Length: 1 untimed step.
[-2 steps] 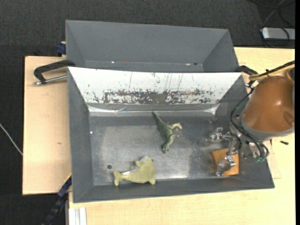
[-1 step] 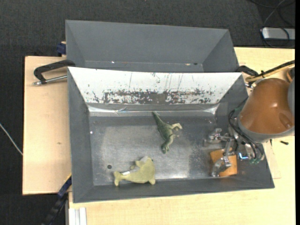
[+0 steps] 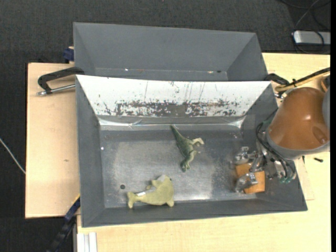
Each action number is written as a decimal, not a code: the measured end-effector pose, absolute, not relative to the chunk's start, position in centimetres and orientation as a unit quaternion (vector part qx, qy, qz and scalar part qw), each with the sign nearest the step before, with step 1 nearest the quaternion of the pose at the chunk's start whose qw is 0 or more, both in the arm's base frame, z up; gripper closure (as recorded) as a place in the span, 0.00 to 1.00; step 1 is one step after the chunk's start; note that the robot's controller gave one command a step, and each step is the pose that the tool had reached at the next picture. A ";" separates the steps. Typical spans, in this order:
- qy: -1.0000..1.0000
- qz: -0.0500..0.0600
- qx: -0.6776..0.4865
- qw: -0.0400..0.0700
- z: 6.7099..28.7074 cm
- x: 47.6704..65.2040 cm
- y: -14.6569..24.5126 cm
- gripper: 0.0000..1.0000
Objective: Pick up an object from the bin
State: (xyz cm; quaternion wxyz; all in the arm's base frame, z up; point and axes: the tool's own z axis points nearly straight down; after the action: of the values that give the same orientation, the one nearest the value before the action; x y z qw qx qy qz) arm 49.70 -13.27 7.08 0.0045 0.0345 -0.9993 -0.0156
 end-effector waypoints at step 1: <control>-0.999 -0.007 0.037 0.002 7.4 49.8 -12.4 1.00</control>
Offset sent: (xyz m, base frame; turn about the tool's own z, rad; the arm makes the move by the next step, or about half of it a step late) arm -0.0001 0.0001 0.0033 0.0001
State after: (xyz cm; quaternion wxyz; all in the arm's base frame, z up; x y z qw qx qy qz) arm 49.78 -12.37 7.41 0.0018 0.0370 -0.9993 -0.0066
